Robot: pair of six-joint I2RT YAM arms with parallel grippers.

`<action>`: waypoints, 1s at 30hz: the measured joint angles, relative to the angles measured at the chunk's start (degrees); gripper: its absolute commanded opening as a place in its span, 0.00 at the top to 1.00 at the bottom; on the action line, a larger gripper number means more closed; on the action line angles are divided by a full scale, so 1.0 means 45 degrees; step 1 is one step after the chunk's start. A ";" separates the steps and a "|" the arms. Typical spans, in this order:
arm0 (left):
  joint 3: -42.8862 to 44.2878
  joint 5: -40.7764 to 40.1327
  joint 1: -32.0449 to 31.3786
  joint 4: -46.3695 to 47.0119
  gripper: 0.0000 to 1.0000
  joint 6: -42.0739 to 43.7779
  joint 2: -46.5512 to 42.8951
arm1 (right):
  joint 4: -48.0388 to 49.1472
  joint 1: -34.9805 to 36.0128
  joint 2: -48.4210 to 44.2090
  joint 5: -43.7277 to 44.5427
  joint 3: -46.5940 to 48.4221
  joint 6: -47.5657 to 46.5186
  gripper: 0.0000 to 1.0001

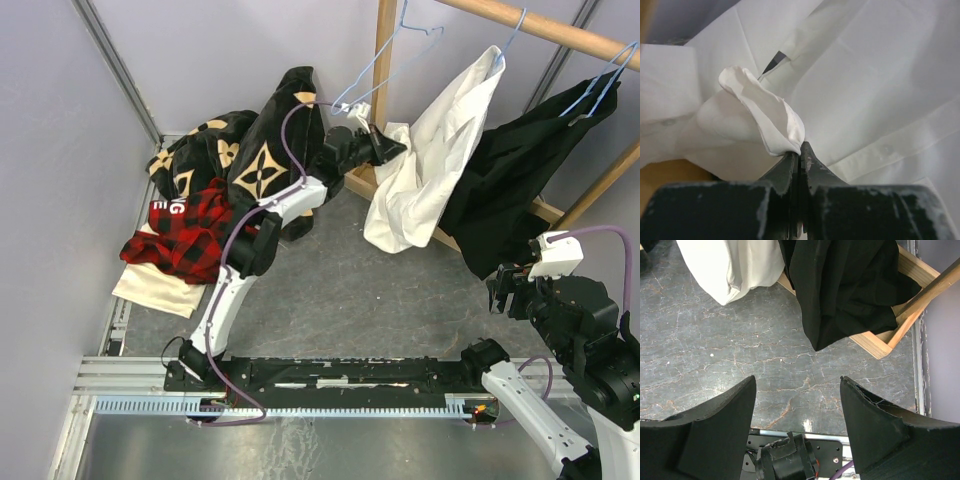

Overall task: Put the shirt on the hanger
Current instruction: Adjust the shirt at the center of the board.

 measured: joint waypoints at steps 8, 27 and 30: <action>0.4784 0.0296 -0.0729 -0.1831 0.71 -0.0155 0.3740 | -0.0029 0.0000 0.0000 0.0000 0.0000 0.0000 0.24; -0.2540 0.0316 -0.0185 0.0597 0.01 -0.0287 -0.1807 | -0.0083 0.0000 -0.0005 0.0000 0.0000 0.0005 0.24; -0.3696 0.0296 0.0073 0.1438 0.01 -0.0277 -0.2822 | -0.0087 0.0000 -0.0005 0.0000 0.0000 0.0005 0.25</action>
